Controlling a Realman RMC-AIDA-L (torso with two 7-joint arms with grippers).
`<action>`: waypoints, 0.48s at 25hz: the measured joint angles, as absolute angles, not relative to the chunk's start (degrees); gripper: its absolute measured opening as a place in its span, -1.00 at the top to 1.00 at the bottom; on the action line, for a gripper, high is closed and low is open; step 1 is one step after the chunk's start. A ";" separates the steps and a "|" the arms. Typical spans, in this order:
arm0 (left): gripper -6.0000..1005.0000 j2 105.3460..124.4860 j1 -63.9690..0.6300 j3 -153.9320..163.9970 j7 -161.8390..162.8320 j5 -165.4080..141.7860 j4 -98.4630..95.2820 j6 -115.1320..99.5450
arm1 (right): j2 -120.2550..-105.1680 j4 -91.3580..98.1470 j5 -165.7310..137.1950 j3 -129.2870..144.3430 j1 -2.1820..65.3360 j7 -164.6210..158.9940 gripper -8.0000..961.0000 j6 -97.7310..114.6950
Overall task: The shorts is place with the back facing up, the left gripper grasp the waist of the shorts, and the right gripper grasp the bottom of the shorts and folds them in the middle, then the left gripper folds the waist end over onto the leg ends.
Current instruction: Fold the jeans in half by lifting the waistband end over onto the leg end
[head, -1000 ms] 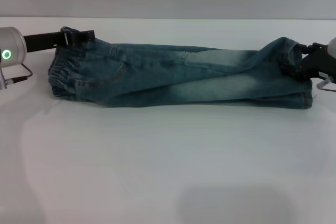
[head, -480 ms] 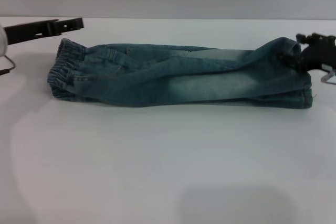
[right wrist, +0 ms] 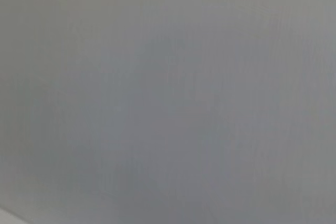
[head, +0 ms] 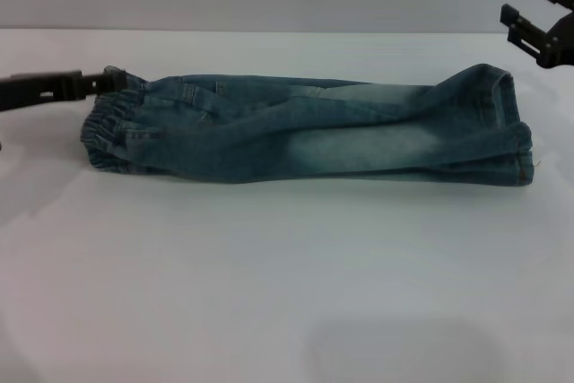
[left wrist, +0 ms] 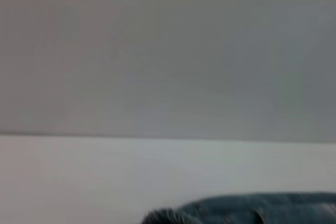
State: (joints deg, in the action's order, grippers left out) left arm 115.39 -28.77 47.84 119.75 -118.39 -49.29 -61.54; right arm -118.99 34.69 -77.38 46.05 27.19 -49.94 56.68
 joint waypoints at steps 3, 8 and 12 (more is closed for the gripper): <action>-0.67 114.50 -28.08 47.88 119.34 -118.71 -48.66 -63.55 | -119.00 33.99 -76.23 46.21 27.51 -48.68 -0.34 57.22; -0.67 113.41 -26.70 47.80 118.03 -119.10 -46.32 -64.08 | -118.86 33.24 -76.22 46.39 28.46 -48.57 -0.34 57.48; -0.66 113.26 -25.41 47.80 117.95 -119.27 -45.68 -62.96 | -118.84 33.21 -76.24 46.86 28.63 -48.53 -0.34 57.93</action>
